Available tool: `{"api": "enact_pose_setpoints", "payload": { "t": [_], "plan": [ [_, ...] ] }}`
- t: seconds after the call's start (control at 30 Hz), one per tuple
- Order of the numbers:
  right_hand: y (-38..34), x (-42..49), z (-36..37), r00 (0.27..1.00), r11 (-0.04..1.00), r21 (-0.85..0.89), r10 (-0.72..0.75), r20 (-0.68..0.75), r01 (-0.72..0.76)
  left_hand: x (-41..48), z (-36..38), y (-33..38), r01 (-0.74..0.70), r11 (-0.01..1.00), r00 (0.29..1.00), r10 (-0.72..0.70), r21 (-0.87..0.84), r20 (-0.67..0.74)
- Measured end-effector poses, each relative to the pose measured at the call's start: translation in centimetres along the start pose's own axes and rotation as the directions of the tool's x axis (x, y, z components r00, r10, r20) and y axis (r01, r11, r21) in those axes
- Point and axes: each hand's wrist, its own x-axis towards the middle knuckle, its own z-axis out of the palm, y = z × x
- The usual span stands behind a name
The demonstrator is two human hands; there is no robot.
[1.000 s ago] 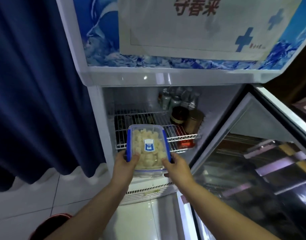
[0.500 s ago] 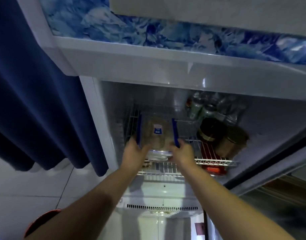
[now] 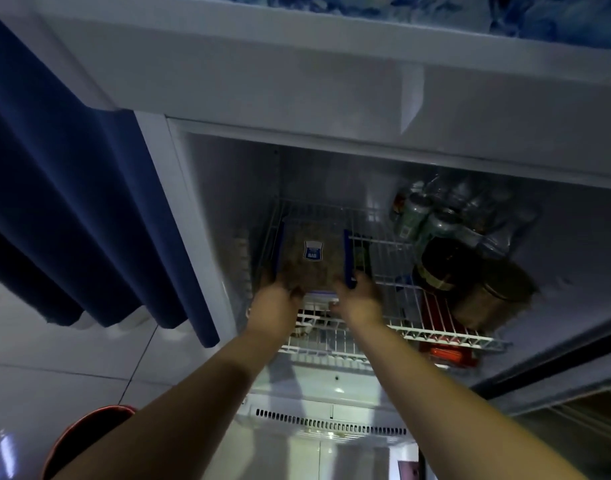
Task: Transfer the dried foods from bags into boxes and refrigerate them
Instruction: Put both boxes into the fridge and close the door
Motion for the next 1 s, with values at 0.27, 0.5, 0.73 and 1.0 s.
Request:
{"api": "enact_pose_setpoints", "payload": {
  "t": [0.27,0.5,0.73,1.0],
  "plan": [
    [0.3,-1.6,-0.5,0.981,0.962,-0.207,-0.189,-0.039,0.177,-0.2,0.2,0.0,-0.060,0.989,0.997,0.068,0.136,-0.049],
    [0.1,-7.9,-2.6,0.938,0.857,-0.407,-0.347,-0.002,0.316,-5.0,-2.1,-1.1,-0.254,0.952,0.954,0.276,0.172,-0.116],
    [-2.4,-18.0,-4.7,0.855,0.444,-0.801,-0.496,0.154,0.402,-13.5,-10.1,-3.3,-0.411,0.846,0.897,0.442,0.340,-0.019],
    [-5.7,-26.6,-3.8,0.797,0.214,-0.867,-0.534,0.282,0.450,-20.9,-19.0,-6.7,-0.362,0.805,0.896,0.439,0.470,-0.062]
  ]
}}
